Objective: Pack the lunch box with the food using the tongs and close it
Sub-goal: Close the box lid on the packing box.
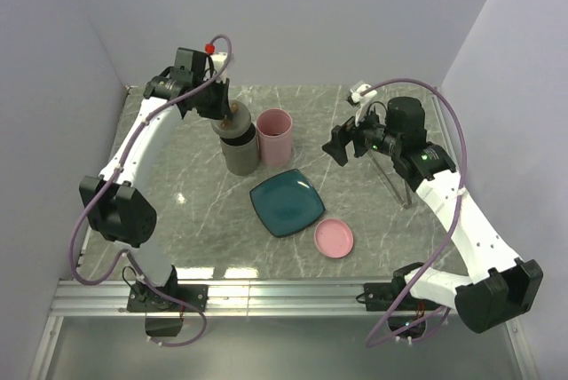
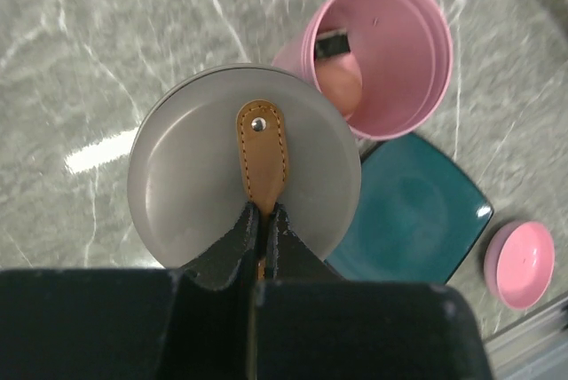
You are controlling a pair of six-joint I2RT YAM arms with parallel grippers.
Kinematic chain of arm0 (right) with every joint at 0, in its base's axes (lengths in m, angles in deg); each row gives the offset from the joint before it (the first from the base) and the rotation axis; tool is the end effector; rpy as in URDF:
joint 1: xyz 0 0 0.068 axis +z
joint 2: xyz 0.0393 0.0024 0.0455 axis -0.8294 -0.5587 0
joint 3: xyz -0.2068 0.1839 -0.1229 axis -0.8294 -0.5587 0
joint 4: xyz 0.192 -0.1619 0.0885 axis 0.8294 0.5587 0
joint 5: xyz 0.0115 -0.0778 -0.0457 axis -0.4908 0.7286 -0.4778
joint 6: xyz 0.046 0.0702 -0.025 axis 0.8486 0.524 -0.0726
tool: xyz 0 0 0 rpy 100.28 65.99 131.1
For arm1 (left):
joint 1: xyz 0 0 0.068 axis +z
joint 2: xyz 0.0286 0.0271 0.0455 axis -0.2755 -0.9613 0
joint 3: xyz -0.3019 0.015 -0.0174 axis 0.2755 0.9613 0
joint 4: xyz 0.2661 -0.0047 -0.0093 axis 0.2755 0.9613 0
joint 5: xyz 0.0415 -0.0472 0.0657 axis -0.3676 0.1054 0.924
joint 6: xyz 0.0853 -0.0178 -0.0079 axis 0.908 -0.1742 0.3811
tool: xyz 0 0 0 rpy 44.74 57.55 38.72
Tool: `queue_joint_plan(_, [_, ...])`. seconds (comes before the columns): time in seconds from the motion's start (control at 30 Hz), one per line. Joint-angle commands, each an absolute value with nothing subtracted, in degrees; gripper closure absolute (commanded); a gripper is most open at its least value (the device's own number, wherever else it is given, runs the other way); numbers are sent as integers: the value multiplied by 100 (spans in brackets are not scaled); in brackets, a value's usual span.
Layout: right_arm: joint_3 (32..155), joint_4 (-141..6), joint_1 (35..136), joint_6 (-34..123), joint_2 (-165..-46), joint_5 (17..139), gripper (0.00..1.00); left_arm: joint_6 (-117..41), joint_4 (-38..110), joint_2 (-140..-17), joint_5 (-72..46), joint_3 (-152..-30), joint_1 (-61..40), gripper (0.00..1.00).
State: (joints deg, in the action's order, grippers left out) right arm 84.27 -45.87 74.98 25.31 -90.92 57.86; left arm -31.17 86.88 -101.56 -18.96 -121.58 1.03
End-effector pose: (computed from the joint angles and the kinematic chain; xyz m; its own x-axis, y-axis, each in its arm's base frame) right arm 0.2569 0.1260 0.3893 -0.2012 -0.2706 -0.9414 -0.7518 0.6587 -0.0287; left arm 0.3944 -0.1251 0.3803 -0.7103 0.1006 -0.6967 0.3582 0.9037 -0.2346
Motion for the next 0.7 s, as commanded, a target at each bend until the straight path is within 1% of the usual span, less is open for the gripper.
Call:
queue_joint_plan(0.0, [8648, -4532, 7388, 2461, -9030, 5810, 0, -2853, 8920, -10156, -1827, -12373, 0, 100])
queue_joint_plan(0.17, [8630, -4524, 7370, 2470, -9064, 5722, 0, -2800, 8928, -10297, -1872, -12310, -185, 100])
queue_joint_plan(0.43, [8674, -4533, 7361, 2488, -9135, 5643, 0, -2791, 8946, -10631, -1872, -12477, -185, 100])
queue_joint_plan(0.67, [8613, -4515, 7327, 2409, -9109, 5625, 0, -2783, 8928, -10710, -1740, -12372, -238, 100])
